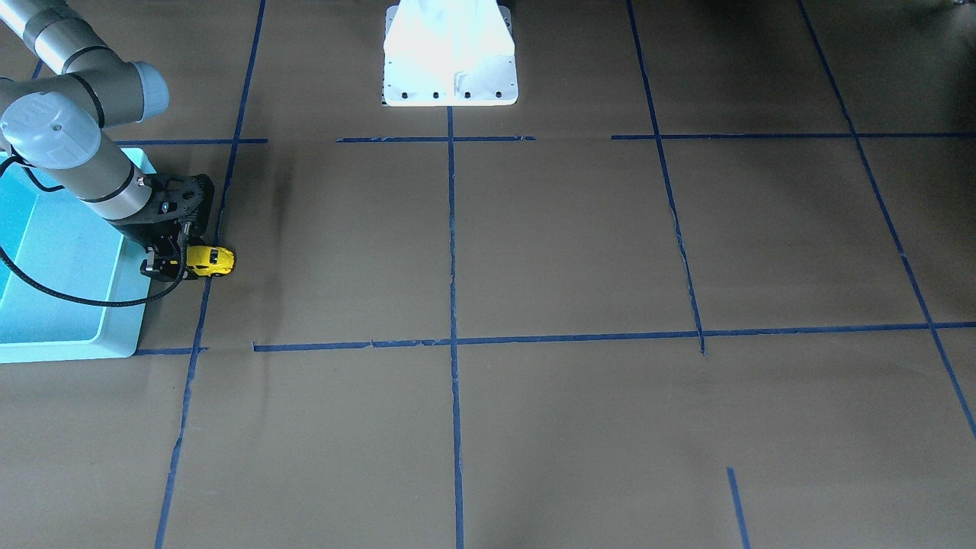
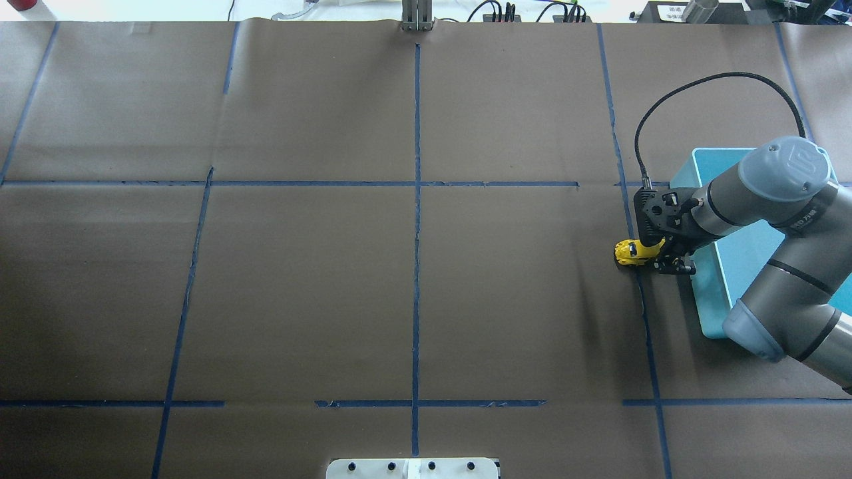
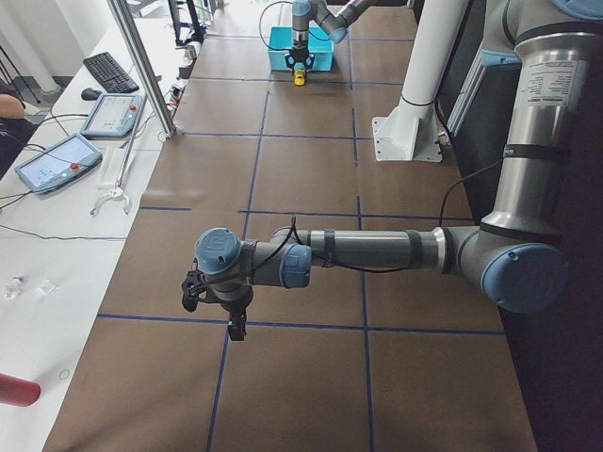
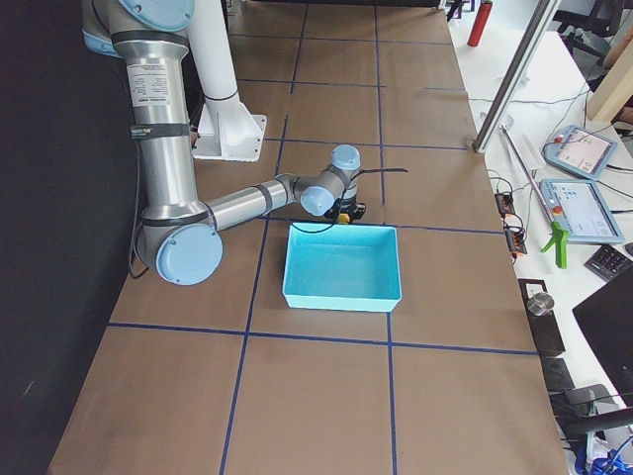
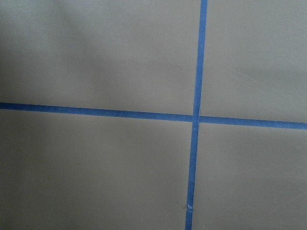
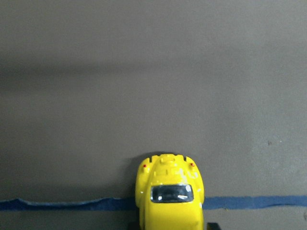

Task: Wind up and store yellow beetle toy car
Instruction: 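Lift the car with the right gripper and carry it over the bin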

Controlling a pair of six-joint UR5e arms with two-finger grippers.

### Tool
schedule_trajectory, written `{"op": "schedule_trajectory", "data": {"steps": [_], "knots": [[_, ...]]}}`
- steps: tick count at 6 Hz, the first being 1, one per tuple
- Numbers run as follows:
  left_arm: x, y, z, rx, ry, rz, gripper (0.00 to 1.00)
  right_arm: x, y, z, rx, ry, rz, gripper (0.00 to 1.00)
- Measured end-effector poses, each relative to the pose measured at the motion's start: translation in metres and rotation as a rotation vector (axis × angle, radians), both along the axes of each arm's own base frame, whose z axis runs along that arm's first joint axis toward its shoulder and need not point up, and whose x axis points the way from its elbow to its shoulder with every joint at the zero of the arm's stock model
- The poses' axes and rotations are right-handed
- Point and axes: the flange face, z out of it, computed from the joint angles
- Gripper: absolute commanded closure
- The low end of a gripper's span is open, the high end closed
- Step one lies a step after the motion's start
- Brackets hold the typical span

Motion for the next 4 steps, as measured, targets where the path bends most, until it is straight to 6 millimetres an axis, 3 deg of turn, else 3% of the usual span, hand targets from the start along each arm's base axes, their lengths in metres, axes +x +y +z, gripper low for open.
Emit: {"op": "schedule_trajectory", "data": {"steps": [2,3,4], "knots": [[0.0,-0.001,-0.001,0.005,-0.004,0.0,0.0,0.018,-0.016,-0.014,-0.01,-0.019,0.039,1.0],[0.0,0.0,-0.001,0.006,-0.005,0.0,0.0,0.037,-0.031,-0.043,-0.027,-0.042,0.065,1.0],[-0.001,0.0,-0.002,0.006,-0.005,-0.001,0.0,0.058,-0.031,-0.084,-0.045,-0.059,0.078,1.0]]}}
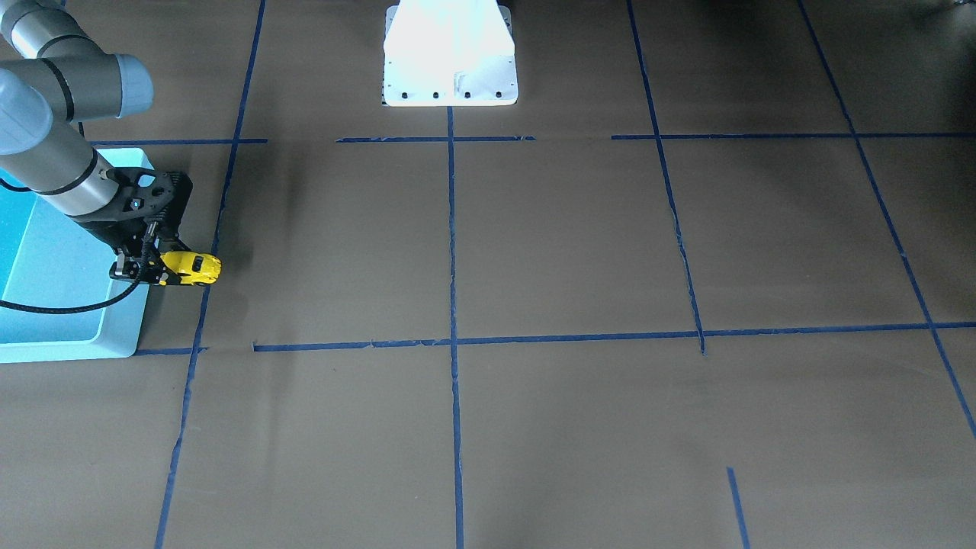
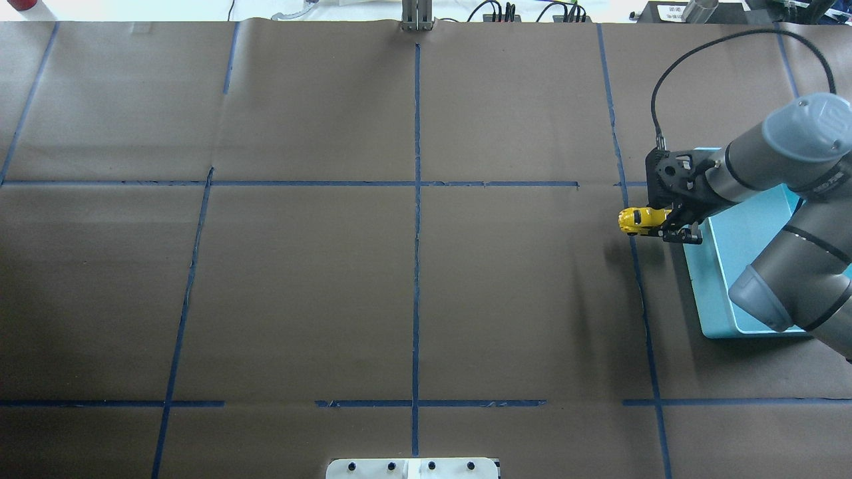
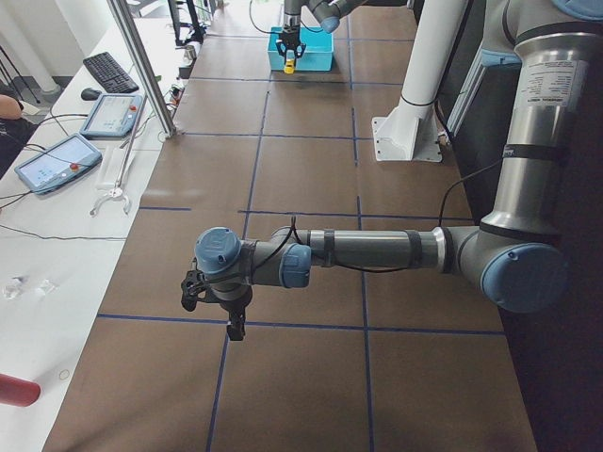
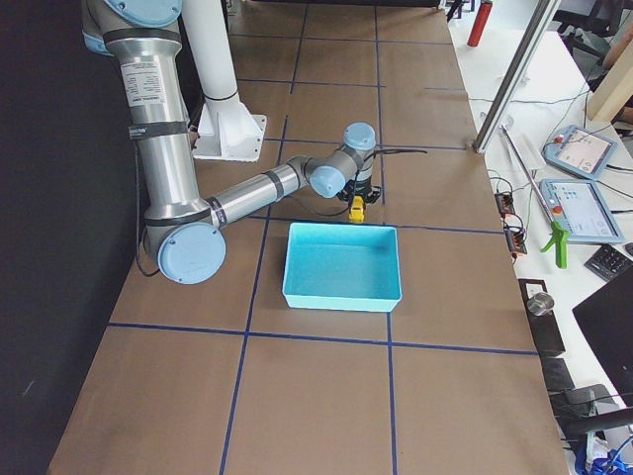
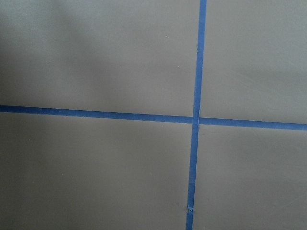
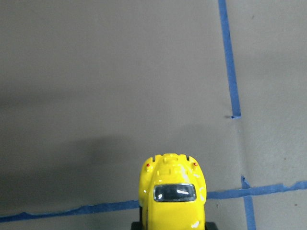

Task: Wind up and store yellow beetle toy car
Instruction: 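Lift the car with the right gripper and carry it over the bin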

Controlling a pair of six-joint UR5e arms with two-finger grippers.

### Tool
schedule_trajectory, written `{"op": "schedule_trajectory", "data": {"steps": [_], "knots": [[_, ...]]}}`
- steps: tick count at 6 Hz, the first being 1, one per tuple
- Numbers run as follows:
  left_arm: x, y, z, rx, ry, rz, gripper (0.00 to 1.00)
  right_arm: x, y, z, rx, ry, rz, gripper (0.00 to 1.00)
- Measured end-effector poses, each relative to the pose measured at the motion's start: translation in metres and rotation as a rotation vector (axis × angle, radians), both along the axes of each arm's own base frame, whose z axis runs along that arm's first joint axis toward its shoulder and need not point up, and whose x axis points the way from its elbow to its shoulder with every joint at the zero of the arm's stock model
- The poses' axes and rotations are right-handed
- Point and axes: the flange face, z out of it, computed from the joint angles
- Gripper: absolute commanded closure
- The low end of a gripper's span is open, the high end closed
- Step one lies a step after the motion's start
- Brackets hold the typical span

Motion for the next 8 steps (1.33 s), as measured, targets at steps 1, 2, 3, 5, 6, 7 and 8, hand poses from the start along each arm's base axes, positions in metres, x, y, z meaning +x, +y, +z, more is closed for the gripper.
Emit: {"op": "schedule_trajectory", "data": {"steps": [1,2,3,5,6,7,8], "knots": [[0.0,0.0,0.0,0.0,0.001,0.0,0.0,0.022,0.01,-0.039,-0.01,-0.023,0.005,1.0],[0.0,0.0,0.0,-0.001,0.001,0.0,0.0,0.047,0.02,-0.063,-0.018,-0.053,0.009,1.0],[0.0,0.0,0.0,-0.001,0.002,0.0,0.0,0.069,0.028,-0.057,-0.026,-0.052,0.008,1.0],[0.0,0.0,0.0,-0.002,0.002,-0.001,0.0,0.113,0.024,0.007,-0.022,0.02,-0.013,1.0],[0.0,0.0,0.0,-0.003,0.002,-0.001,0.0,0.136,0.014,0.036,-0.012,0.046,-0.019,1.0],[0.0,0.0,0.001,-0.004,0.002,-0.001,0.0,0.153,0.007,0.058,-0.009,0.061,-0.029,1.0],[0.001,0.0,0.001,-0.005,0.003,-0.001,0.0,0.157,0.005,0.075,-0.017,0.072,-0.041,1.0]]}}
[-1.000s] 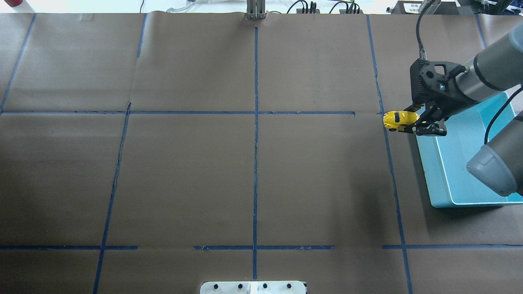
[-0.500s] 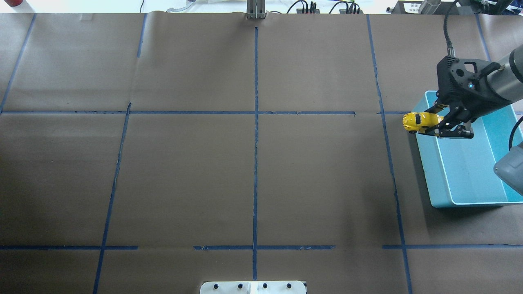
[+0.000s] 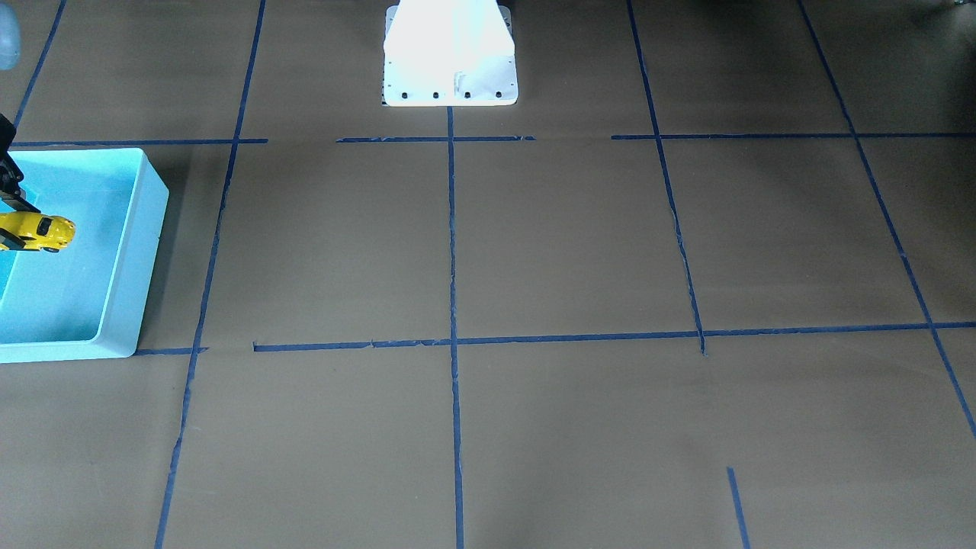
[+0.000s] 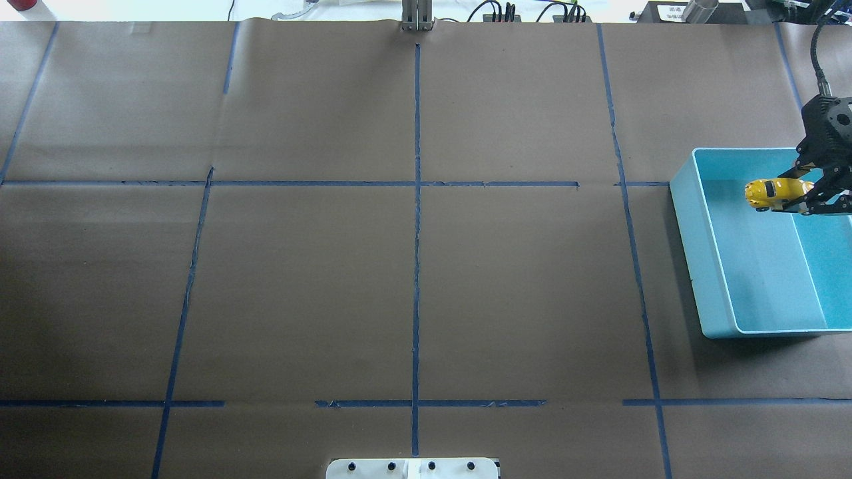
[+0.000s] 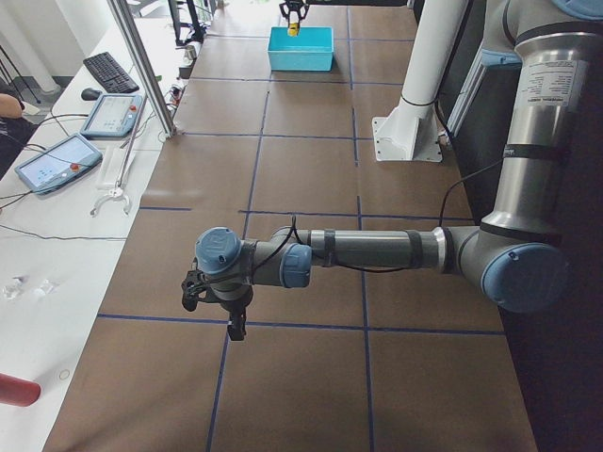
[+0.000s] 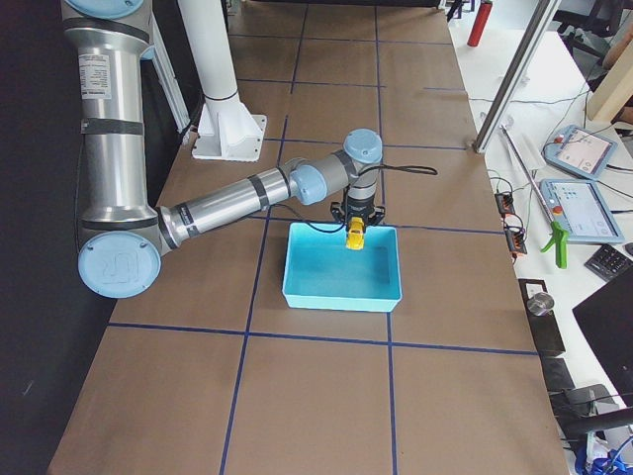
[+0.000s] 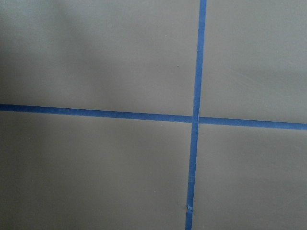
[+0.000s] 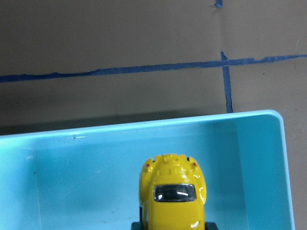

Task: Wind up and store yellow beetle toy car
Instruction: 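Lower the held car onto the bin floor with the right gripper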

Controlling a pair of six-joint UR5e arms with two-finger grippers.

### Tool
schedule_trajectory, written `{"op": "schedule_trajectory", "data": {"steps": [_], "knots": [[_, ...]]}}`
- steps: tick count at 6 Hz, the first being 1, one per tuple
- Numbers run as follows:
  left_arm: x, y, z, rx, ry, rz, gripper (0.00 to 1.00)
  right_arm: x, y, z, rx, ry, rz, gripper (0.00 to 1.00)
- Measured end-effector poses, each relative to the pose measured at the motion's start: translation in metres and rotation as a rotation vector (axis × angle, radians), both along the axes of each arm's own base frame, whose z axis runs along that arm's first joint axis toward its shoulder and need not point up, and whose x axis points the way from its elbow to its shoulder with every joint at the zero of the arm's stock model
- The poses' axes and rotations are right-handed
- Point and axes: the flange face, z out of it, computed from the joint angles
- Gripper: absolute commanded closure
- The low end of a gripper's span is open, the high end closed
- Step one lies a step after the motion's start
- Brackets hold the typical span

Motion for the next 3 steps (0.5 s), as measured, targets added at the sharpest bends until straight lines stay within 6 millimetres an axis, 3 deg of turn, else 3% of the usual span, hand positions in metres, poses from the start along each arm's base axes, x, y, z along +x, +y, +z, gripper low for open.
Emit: {"op": "schedule_trajectory", "data": {"steps": [3], "knots": [[0.0,0.0,-0.002,0.003,0.002,0.0,0.0,-0.032,-0.005,0.059,0.017,0.043,-0.037,1.0]]}}
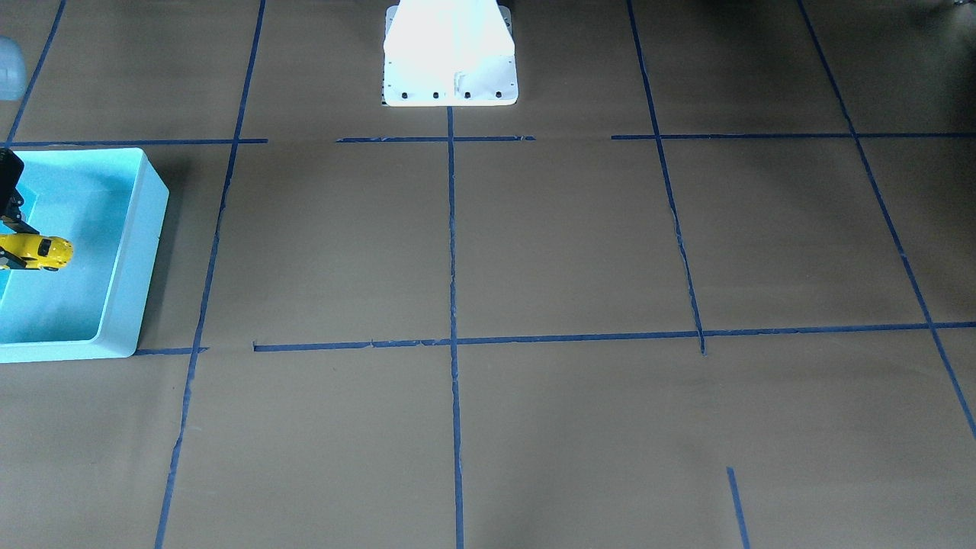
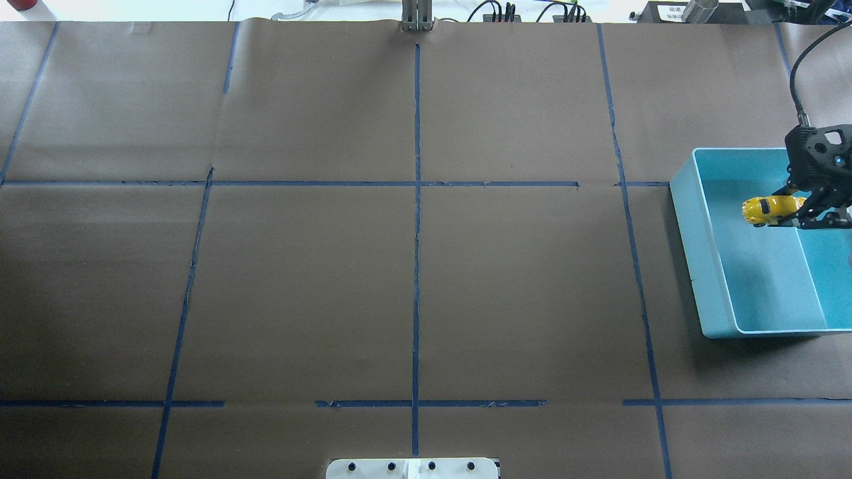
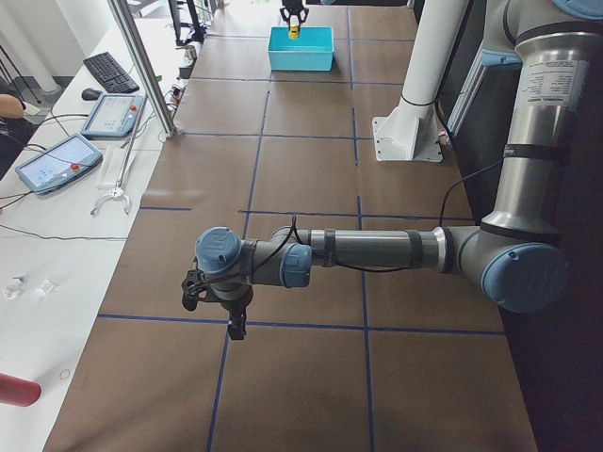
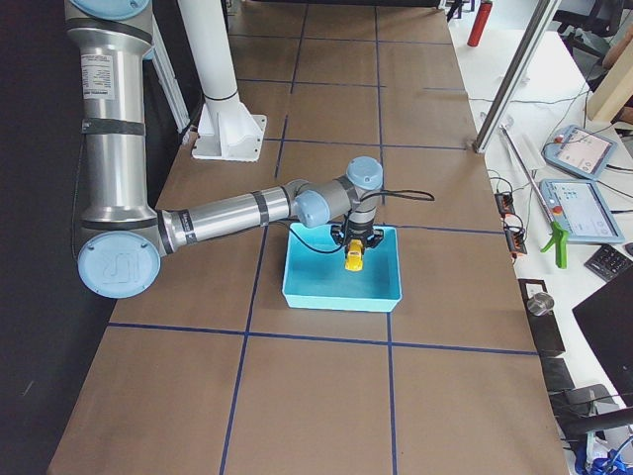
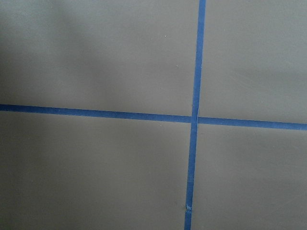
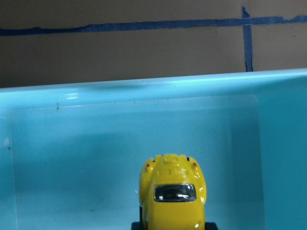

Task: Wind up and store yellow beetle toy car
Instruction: 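Lower the held car onto the bin floor with the right gripper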

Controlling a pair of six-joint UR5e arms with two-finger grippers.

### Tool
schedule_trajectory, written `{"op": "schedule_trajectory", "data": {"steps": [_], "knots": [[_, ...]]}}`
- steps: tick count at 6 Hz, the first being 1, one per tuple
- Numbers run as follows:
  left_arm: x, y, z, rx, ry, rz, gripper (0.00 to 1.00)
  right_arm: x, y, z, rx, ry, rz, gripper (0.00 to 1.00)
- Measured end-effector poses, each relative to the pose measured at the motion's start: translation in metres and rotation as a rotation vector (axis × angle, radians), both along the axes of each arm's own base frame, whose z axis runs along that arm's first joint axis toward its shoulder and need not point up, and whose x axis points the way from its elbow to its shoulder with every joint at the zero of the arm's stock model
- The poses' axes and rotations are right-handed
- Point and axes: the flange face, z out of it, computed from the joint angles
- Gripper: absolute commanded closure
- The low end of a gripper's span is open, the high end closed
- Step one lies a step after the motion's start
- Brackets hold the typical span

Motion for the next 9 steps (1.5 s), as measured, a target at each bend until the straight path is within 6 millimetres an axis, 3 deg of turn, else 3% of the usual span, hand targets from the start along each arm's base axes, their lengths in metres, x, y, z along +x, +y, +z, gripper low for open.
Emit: {"op": "schedule_trajectory", "data": {"steps": [2,4,5,6,7,9], "knots": [[0.0,0.0,-0.001,0.003,0.0,0.0,0.0,-0.034,0.01,0.027,-0.016,-0.007,-0.003,1.0],[0.0,-0.001,-0.002,0.005,0.001,0.0,0.0,-0.044,0.027,0.045,-0.072,0.0,0.003,0.98],[0.0,-0.001,-0.002,0.004,0.0,0.0,0.0,-0.047,0.032,0.049,-0.082,0.003,-0.002,0.74],[0.0,0.0,-0.001,0.002,0.0,0.0,0.0,-0.051,0.034,0.048,-0.081,0.002,-0.01,0.31],[0.0,0.0,-0.001,0.002,-0.001,0.0,0.0,-0.055,0.036,0.046,-0.074,0.0,-0.019,0.0],[0.0,-0.001,-0.001,0.003,-0.001,0.0,0.0,-0.059,0.037,0.041,-0.044,-0.017,-0.027,0.0]]}}
